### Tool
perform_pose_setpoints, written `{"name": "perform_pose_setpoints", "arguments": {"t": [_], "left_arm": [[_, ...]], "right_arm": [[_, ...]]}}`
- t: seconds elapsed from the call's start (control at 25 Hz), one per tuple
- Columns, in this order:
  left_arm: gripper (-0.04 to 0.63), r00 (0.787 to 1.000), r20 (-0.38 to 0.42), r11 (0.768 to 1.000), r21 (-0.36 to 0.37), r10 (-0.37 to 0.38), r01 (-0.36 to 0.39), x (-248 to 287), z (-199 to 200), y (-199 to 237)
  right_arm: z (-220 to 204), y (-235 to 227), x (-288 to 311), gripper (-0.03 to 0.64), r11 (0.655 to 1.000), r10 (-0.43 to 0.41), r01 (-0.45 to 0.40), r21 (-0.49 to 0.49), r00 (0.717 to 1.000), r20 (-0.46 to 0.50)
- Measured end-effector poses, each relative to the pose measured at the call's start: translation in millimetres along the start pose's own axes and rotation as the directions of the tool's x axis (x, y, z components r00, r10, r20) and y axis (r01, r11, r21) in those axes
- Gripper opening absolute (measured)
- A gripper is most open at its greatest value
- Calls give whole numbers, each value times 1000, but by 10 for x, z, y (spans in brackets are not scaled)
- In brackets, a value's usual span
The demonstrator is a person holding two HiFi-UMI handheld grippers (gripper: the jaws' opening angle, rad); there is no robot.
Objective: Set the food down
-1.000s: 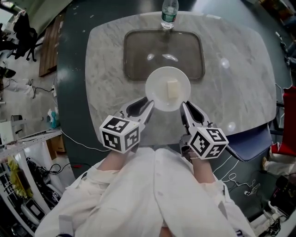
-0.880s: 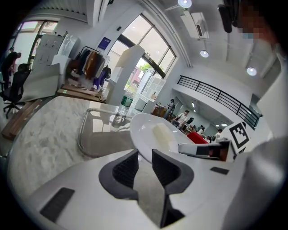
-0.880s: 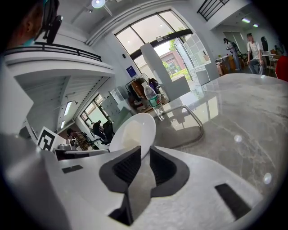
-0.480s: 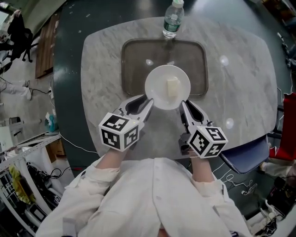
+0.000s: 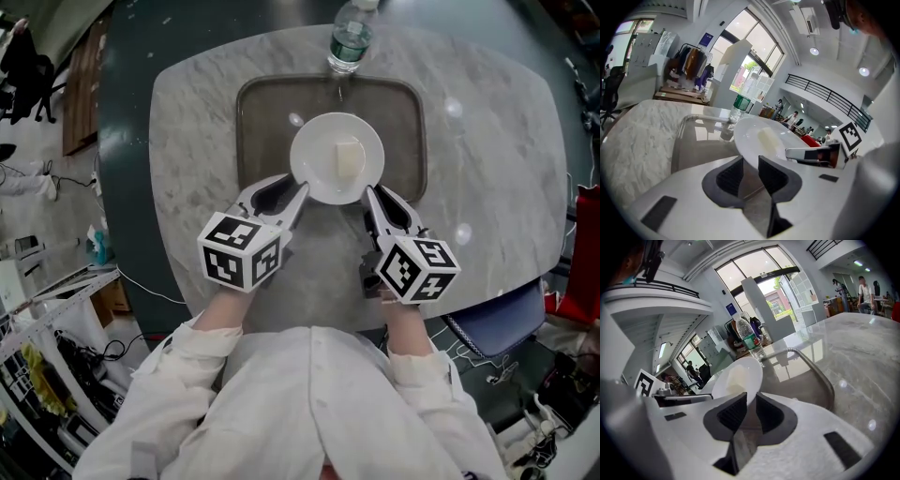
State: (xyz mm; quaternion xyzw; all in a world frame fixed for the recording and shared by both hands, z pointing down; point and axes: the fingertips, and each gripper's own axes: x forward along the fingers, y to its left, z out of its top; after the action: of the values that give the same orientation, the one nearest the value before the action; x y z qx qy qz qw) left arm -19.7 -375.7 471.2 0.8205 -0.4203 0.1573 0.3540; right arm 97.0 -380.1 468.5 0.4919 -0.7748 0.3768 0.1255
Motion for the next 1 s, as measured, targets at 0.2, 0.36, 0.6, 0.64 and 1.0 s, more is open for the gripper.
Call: {"name": "perform_pose_setpoints", "arguments": {"t": [0.2,0.36,0.6,0.64,1.0], "left_arm": [[94,1000,-22,1000,13,15,-15,141,55,139],[94,998,-60,999,28,18,-16,256,50,183],[95,994,-111,999,30,19,-15,323,-20,184],[95,993,-118,999,38,17,-13,335,-28,187],[97,983,-180,998,66,27,-15,413,-83,241]], "right_arm": [[56,-71,210,46,1000,-11,11,-10,1000,-12],[89,-147,307,46,999,-29,28,-47,999,-33],[72,-211,363,46,987,-56,40,-154,994,-99],[71,-223,378,46,985,-65,47,-166,992,-104],[23,-275,472,48,965,-116,70,-252,978,-172]]}}
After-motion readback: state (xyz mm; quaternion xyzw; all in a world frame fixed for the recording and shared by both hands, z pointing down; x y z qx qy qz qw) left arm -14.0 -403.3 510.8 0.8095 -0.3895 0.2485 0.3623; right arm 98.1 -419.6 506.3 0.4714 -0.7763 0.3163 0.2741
